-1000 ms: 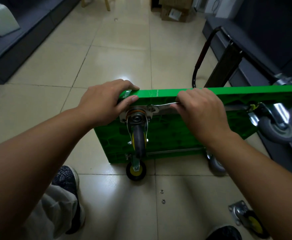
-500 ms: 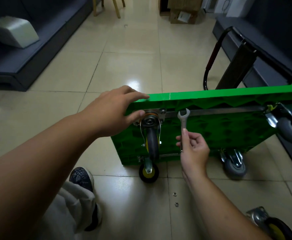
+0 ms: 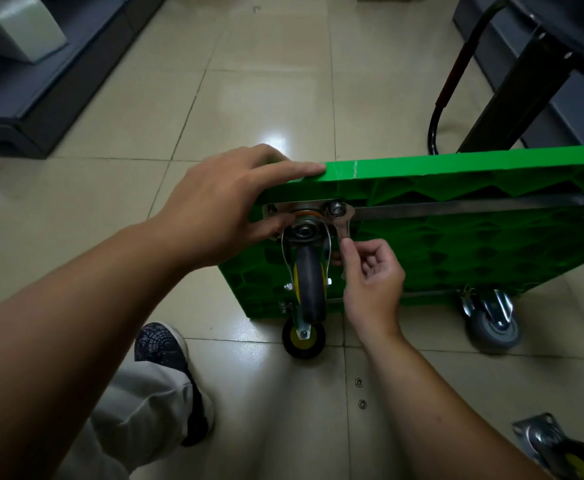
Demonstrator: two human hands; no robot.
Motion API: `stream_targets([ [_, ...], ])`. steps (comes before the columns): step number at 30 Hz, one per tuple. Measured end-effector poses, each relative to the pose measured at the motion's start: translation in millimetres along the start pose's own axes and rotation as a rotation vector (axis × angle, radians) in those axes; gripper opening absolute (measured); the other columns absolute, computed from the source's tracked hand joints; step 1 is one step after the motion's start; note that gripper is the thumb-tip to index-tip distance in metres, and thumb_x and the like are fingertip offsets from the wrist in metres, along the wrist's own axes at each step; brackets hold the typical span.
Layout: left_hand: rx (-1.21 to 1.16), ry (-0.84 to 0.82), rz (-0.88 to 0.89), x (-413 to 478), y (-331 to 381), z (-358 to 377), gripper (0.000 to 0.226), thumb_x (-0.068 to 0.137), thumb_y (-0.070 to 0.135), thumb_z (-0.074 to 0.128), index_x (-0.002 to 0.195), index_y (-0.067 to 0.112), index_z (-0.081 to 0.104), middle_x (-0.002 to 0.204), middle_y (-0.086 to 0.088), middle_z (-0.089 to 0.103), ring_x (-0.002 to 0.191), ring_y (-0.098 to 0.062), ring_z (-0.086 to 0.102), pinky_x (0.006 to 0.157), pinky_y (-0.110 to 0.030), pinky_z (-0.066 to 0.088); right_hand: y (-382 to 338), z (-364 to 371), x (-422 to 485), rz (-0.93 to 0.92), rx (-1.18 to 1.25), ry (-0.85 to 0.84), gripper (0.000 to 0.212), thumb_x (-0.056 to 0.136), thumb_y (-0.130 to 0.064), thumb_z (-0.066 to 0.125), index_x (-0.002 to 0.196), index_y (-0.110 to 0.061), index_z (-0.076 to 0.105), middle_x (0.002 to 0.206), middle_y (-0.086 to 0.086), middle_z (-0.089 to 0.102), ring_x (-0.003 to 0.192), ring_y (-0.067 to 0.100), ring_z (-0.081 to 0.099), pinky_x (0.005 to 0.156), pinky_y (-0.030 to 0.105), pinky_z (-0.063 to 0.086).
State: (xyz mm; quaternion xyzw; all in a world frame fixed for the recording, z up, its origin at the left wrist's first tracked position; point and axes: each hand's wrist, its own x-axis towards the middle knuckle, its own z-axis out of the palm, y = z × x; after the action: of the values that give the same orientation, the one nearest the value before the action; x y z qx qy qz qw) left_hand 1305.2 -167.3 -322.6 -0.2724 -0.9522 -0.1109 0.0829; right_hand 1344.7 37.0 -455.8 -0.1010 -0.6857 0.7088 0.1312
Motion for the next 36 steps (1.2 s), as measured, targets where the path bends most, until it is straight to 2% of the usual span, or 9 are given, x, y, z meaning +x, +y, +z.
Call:
stream_targets([
  [8, 0.004, 0.052, -0.025, 2, -1, 4, 0.057, 0.090, 0.044, 0.062, 0.145, 0.047, 0.048, 0.129, 0.007, 0.059, 0.108, -0.018, 0.057, 0.072, -0.030, 0.037, 2, -7, 11, -0.036, -0.117, -0.061, 0.015, 0.095, -0.018, 0.068, 0.083, -0.017, 0.060, 0.075, -0.004, 0.064, 0.068, 0.004, 0.062, 0.061, 0.017, 0.048],
  [11, 0.010, 0.064, -0.023, 1, -1, 6, 0.058, 0.090, 0.038, 0.065, 0.145, 0.046, 0.049, 0.130, 0.006, 0.059, 0.108, -0.020, 0.057, 0.073, -0.031, 0.036, -13, -25, 21, -0.161, -0.322, -0.048, 0.019, 0.094, -0.022, 0.071, 0.079, -0.015, 0.060, 0.070, -0.008, 0.060, 0.064, 0.001, 0.057, 0.058, 0.013, 0.042],
  [14, 0.015, 0.085, -0.018, 1, 1, 8, 0.058, 0.089, 0.036, 0.067, 0.144, 0.045, 0.051, 0.128, 0.005, 0.060, 0.105, -0.023, 0.058, 0.072, -0.032, 0.037, -40, -45, 31, -0.295, -0.592, -0.062, 0.022, 0.092, -0.033, 0.072, 0.083, -0.016, 0.062, 0.073, -0.009, 0.063, 0.067, 0.006, 0.060, 0.057, 0.026, 0.048],
  [17, 0.016, 0.098, -0.018, 0, 3, 8, 0.057, 0.087, 0.041, 0.063, 0.143, 0.044, 0.052, 0.125, 0.005, 0.062, 0.103, -0.024, 0.059, 0.070, -0.031, 0.035, -74, -59, 40, -0.499, -0.912, -0.093, 0.026, 0.091, -0.041, 0.071, 0.087, -0.016, 0.063, 0.079, -0.002, 0.066, 0.071, 0.018, 0.060, 0.059, 0.030, 0.046],
  [22, 0.019, 0.107, -0.019, 0, 6, 7, 0.058, 0.086, 0.044, 0.064, 0.143, 0.044, 0.052, 0.126, 0.005, 0.062, 0.103, -0.023, 0.058, 0.071, -0.030, 0.033, -136, -50, 46, -1.032, -1.314, -0.099, 0.032, 0.080, -0.027, 0.082, 0.074, -0.011, 0.056, 0.063, 0.009, 0.055, 0.058, 0.022, 0.038, 0.061, 0.030, 0.023],
  [28, 0.012, 0.102, -0.024, 0, 3, 9, 0.061, 0.086, 0.032, 0.074, 0.142, 0.043, 0.053, 0.124, 0.003, 0.062, 0.103, -0.027, 0.059, 0.072, -0.035, 0.042, -162, -40, 49, -1.343, -1.670, -0.256, 0.016, 0.085, -0.012, 0.075, 0.086, -0.011, 0.058, 0.073, 0.009, 0.061, 0.068, 0.029, 0.055, 0.067, 0.038, 0.038],
  [31, 0.011, 0.107, -0.040, 2, 3, 9, 0.061, 0.087, 0.030, 0.075, 0.142, 0.044, 0.053, 0.124, 0.003, 0.061, 0.103, -0.027, 0.059, 0.072, -0.034, 0.039, -165, -55, 52, -1.232, -1.477, -0.254, 0.021, 0.088, -0.022, 0.075, 0.086, -0.011, 0.056, 0.075, 0.009, 0.059, 0.067, 0.026, 0.050, 0.067, 0.036, 0.031],
  [33, 0.007, 0.117, -0.037, 2, 4, 9, 0.059, 0.087, 0.033, 0.073, 0.141, 0.044, 0.053, 0.123, 0.003, 0.062, 0.102, -0.026, 0.059, 0.072, -0.034, 0.040, -156, -69, 47, -0.858, -1.158, -0.268, 0.022, 0.091, -0.031, 0.073, 0.087, -0.015, 0.058, 0.079, 0.002, 0.059, 0.072, 0.021, 0.050, 0.067, 0.027, 0.032],
  [36, 0.000, 0.120, -0.039, 1, 4, 10, 0.056, 0.087, 0.040, 0.070, 0.141, 0.044, 0.053, 0.122, 0.003, 0.062, 0.101, -0.024, 0.059, 0.071, -0.033, 0.040, -122, -73, 25, -0.296, -0.532, -0.164, 0.013, 0.092, -0.024, 0.072, 0.088, -0.020, 0.060, 0.085, -0.004, 0.065, 0.077, 0.006, 0.062, 0.068, 0.013, 0.048],
])
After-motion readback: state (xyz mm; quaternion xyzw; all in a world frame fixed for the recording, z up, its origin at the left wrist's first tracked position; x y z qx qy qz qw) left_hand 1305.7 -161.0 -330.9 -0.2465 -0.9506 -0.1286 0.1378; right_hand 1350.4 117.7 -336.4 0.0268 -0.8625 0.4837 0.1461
